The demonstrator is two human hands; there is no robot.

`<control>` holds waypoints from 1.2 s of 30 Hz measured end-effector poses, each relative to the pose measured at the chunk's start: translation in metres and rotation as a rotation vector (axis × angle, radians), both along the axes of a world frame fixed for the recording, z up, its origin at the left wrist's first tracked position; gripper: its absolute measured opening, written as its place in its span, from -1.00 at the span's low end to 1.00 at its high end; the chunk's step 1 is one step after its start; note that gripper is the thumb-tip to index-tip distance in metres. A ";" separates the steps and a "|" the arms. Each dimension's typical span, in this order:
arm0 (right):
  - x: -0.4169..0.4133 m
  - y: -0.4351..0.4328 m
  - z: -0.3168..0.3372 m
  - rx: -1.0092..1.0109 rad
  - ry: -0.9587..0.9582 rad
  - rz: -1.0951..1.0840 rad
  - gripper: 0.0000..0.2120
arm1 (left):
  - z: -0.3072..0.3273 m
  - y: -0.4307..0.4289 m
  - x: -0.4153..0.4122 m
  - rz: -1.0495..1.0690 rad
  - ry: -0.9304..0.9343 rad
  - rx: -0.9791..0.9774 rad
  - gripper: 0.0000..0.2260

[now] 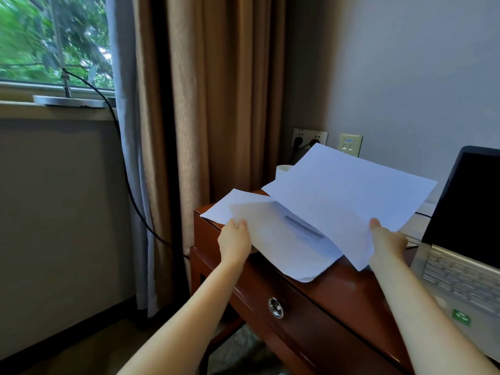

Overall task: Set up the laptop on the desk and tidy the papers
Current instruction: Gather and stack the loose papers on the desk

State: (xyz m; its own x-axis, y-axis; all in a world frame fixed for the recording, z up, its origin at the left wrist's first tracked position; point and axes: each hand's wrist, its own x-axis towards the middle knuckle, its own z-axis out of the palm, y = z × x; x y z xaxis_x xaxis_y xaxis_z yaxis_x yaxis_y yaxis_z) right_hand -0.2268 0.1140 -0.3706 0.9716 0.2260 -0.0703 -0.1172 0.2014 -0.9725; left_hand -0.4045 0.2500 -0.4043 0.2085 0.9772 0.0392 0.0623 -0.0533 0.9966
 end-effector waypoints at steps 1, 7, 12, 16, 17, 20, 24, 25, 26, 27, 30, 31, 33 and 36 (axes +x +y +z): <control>-0.002 -0.001 0.002 -0.003 0.011 0.004 -0.64 | -0.002 0.003 -0.002 0.058 -0.024 0.005 -0.78; -0.003 -0.001 0.004 -0.028 0.081 0.038 -0.72 | -0.004 0.011 -0.015 0.248 -0.209 -0.018 -0.77; -0.013 -0.003 0.010 0.060 0.158 0.122 -0.61 | 0.004 0.007 -0.030 0.350 -0.354 0.069 -0.83; -0.027 0.003 0.015 0.184 0.167 0.209 -0.76 | 0.006 -0.015 -0.035 0.352 -0.399 0.048 -0.87; -0.033 0.005 0.016 0.236 0.180 0.247 -0.88 | 0.003 -0.020 -0.035 0.305 -0.399 0.008 -0.90; -0.049 0.012 0.015 0.375 0.225 0.319 -0.78 | -0.010 -0.027 -0.034 0.055 -0.445 -0.187 -0.79; -0.073 0.011 0.012 0.347 0.168 0.398 -0.78 | -0.008 -0.038 -0.037 -0.202 -0.402 -0.310 -0.82; -0.077 0.011 0.011 0.350 0.179 0.410 -0.78 | -0.007 -0.039 -0.037 -0.246 -0.380 -0.300 -0.80; -0.081 0.010 0.009 0.357 0.193 0.427 -0.79 | -0.006 -0.040 -0.038 -0.286 -0.364 -0.295 -0.79; -0.086 0.009 0.008 0.363 0.202 0.448 -0.80 | -0.005 -0.040 -0.038 -0.320 -0.350 -0.301 -0.78; -0.102 0.008 -0.002 0.292 0.187 0.542 -0.81 | -0.003 -0.038 -0.040 -0.412 -0.284 -0.318 -0.84; -0.107 0.008 -0.005 0.265 0.183 0.579 -0.82 | -0.003 -0.037 -0.039 -0.443 -0.255 -0.305 -0.83; -0.116 0.008 -0.011 0.221 0.192 0.656 -0.82 | -0.001 -0.035 -0.040 -0.492 -0.243 -0.295 -0.78; -0.122 0.008 -0.013 0.180 0.215 0.729 -0.83 | 0.003 -0.029 -0.048 -0.610 -0.297 -0.335 -0.74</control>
